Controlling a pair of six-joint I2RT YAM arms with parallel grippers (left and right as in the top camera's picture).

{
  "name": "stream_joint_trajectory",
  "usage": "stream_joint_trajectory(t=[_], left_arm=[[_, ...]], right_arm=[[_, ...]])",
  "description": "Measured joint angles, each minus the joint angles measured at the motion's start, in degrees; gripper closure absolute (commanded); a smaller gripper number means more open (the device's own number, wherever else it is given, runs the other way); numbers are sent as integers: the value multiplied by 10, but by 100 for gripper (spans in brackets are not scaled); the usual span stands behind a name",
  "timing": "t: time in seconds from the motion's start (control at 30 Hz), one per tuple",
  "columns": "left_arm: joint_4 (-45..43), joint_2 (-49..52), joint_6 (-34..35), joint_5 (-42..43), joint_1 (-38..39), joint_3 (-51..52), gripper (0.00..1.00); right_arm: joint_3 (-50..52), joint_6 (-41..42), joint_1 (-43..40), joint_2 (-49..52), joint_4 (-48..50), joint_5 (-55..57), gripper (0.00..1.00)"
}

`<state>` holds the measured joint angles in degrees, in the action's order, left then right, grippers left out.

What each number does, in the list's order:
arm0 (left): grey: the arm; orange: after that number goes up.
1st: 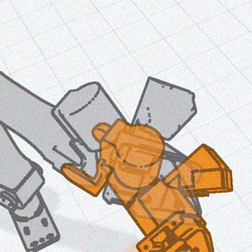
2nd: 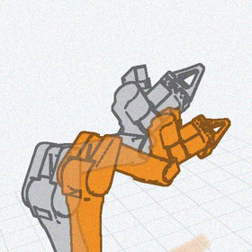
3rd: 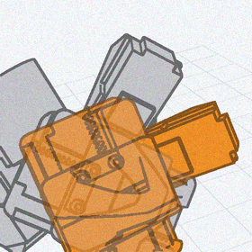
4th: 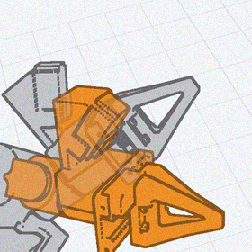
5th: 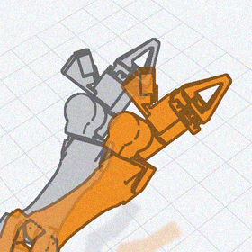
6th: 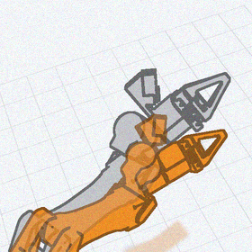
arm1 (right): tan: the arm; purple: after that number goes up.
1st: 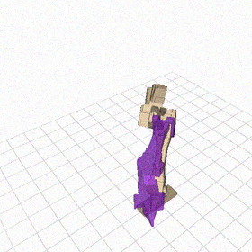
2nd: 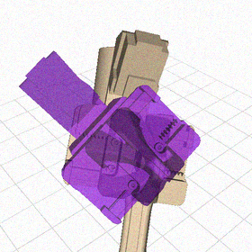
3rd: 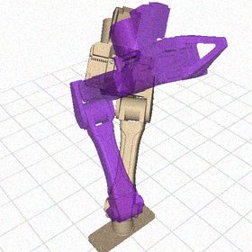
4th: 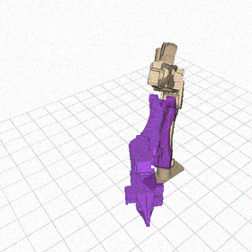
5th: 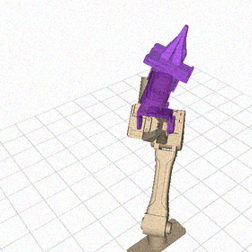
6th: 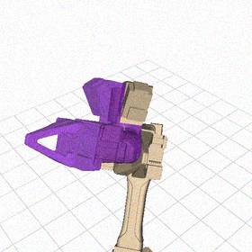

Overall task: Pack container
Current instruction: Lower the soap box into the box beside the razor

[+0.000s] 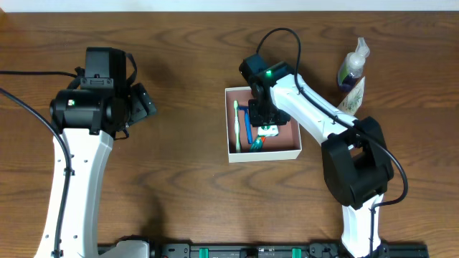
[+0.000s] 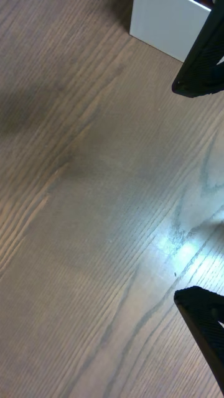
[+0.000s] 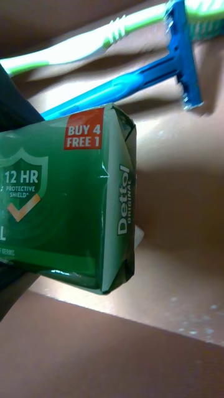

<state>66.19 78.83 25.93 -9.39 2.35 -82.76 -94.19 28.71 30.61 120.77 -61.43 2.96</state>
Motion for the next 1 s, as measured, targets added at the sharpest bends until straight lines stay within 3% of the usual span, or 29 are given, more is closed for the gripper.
stream_joint_trajectory(t=[1.0], left_arm=[[0,0,0,0,0,0,2]], right_arm=[[16,-9,0,0,64,-13,54]])
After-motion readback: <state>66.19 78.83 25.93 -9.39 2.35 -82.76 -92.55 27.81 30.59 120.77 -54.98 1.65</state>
